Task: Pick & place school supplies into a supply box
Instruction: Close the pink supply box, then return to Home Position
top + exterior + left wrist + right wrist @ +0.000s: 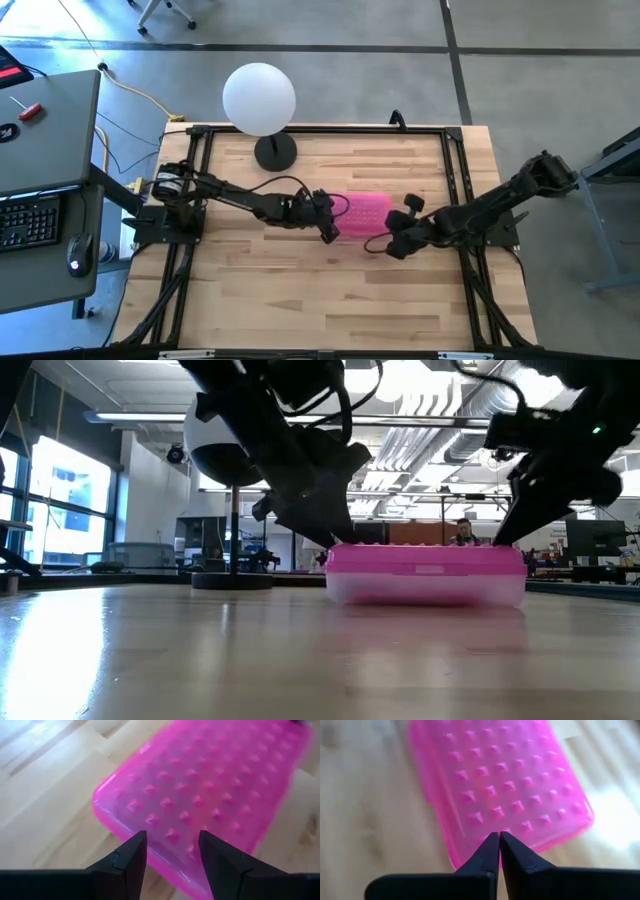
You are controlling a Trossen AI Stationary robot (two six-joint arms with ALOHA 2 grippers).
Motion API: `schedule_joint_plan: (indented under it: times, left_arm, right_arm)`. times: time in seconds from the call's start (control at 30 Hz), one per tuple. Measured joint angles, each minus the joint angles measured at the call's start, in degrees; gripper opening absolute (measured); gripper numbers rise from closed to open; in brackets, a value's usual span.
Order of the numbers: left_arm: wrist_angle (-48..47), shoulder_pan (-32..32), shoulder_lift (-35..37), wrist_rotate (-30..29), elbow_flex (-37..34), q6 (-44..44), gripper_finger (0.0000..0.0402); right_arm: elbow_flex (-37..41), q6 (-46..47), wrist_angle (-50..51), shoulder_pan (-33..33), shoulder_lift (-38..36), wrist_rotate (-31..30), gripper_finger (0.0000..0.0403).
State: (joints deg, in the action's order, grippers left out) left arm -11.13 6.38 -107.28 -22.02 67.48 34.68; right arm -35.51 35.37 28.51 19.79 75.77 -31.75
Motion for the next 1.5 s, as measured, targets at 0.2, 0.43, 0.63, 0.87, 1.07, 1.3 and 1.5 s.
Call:
schedule_joint_plan:
  times: [0.2, 0.43, 0.63, 0.87, 1.07, 1.3, 1.5]
  left_arm:
    - [-1.7, 1.2, 0.0, 0.5, 0.0, 2.3, 0.0207]
    - [-2.1, 0.4, 0.0, 0.6, 0.0, 2.1, 0.0207]
    - [-2.2, -1.2, -0.1, 1.6, 0.0, 0.0, 0.0207]
    - [-2.3, -1.8, -0.1, 2.0, 0.0, -1.9, 0.0207]
    - [-5.2, -1.9, 1.8, 1.2, 1.6, -8.1, 0.0207]
    - [-11.2, -1.9, 10.0, 0.4, 5.3, -13.6, 0.0207]
    - [-23.1, -1.0, 18.8, -2.8, 7.2, -15.3, 0.0207]
  right_arm:
    - [0.1, -3.9, -0.2, -3.5, 0.1, -0.8, 0.0]
    - [0.1, -4.3, -2.8, -4.4, 0.1, 2.0, 0.0]
    - [0.0, -2.4, -4.4, -2.8, 0.1, 3.4, 0.0]
    - [0.0, -2.2, -4.8, -1.7, 0.1, 2.4, 0.0]
    - [0.1, -1.1, -6.5, -1.6, -1.7, 3.1, 0.0]
    - [-3.8, -4.8, -3.1, -1.0, -6.4, 5.6, 0.0]
    - [-10.9, -9.8, 7.2, 2.4, -14.1, -2.0, 0.0]
